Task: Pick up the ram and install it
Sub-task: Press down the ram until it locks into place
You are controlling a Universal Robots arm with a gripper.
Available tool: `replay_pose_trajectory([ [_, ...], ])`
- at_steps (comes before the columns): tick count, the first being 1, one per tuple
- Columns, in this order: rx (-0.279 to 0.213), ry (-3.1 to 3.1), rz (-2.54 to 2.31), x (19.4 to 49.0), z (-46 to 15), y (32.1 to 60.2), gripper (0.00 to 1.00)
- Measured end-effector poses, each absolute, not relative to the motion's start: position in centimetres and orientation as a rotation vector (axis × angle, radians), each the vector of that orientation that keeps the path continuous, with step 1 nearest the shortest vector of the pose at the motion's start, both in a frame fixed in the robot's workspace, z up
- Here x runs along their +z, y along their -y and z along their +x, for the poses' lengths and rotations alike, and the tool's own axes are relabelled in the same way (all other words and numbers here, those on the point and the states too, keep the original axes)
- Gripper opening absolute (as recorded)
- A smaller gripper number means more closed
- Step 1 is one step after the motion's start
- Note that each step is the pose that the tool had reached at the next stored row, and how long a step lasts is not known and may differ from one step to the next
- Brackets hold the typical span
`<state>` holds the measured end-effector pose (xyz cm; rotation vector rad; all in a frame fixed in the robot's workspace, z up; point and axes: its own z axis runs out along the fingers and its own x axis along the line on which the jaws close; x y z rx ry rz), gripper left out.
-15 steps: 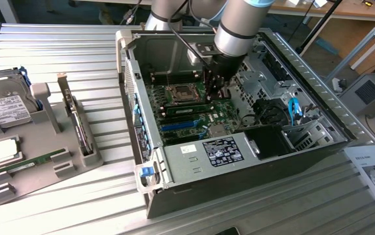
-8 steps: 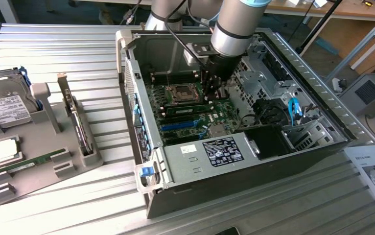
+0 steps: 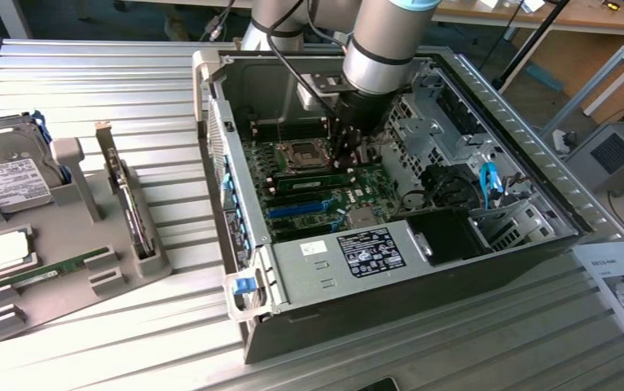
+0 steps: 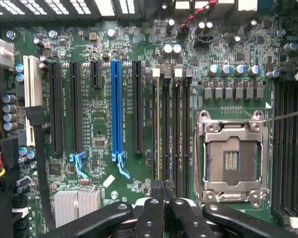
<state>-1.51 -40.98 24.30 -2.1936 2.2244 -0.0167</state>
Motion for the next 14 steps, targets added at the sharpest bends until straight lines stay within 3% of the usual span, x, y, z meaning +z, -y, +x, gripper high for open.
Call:
replay_pose_trajectory([
  [14,-0.025,-2.22,-2.19,24.3,-3.8,41.0,0.11],
])
